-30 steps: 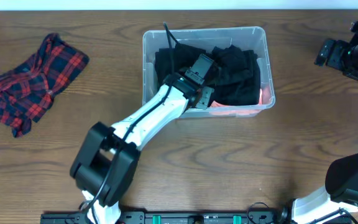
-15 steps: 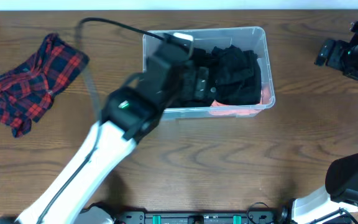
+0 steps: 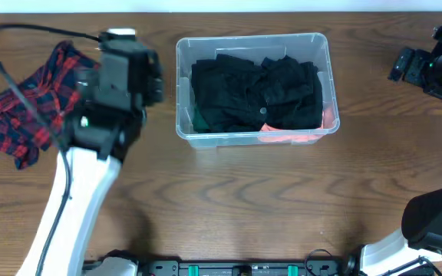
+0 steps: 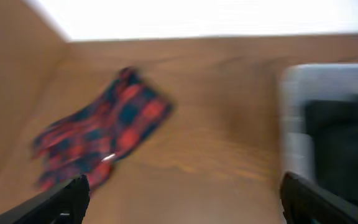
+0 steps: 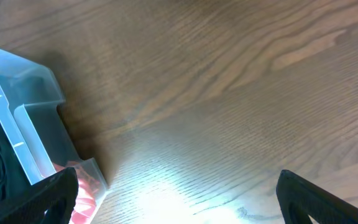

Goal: Pack container
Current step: 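Press the jacket down, open the left gripper and withdraw left, then grasp the red-black plaid shirt with the left gripper, then lift the plaid shirt and carry it over the bin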

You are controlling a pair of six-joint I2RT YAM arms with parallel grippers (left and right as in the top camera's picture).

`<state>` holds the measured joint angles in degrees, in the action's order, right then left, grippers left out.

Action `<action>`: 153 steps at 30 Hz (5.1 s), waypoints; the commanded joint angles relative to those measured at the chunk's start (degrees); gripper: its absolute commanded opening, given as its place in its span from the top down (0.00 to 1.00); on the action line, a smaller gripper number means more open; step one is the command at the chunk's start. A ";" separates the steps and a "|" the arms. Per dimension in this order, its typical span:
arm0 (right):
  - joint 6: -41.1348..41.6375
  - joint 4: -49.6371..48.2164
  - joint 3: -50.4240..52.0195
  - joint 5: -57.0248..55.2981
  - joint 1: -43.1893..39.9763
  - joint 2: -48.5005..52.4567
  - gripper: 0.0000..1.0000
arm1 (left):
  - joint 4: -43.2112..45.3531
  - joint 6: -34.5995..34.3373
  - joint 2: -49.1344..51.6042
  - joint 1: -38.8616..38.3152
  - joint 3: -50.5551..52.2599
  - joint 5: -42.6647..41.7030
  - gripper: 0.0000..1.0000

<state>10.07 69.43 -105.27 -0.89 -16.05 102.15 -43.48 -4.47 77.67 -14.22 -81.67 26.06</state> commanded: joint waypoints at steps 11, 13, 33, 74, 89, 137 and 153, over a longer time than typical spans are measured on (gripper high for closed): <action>0.61 0.11 -0.37 -0.20 -0.26 -0.55 0.01 | 8.04 16.57 28.63 12.28 0.28 5.09 0.02; 0.61 0.09 -0.37 -0.20 -0.26 -0.55 0.01 | 9.86 20.13 31.63 13.00 0.28 5.07 0.02; 0.61 0.11 -0.37 -0.20 -0.26 -0.55 0.01 | 19.17 36.33 41.99 22.32 0.33 2.93 0.02; 0.61 0.11 -0.37 -0.20 -0.26 -0.55 0.01 | 45.44 31.10 56.11 25.73 0.33 23.69 0.92; 0.61 0.11 -0.37 -0.20 -0.26 -0.55 0.01 | 44.39 26.12 46.16 22.75 0.31 27.39 0.94; 0.61 0.11 -0.37 -0.20 -0.26 -0.55 0.01 | 32.41 12.26 5.49 -23.30 0.33 14.23 0.94; 0.61 0.11 -0.37 -0.20 -0.26 -0.55 0.01 | 36.33 11.82 12.20 -24.50 0.33 13.33 0.94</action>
<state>10.07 69.43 -105.27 -0.89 -16.05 102.15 -9.02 8.78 90.17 -38.72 -80.79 38.72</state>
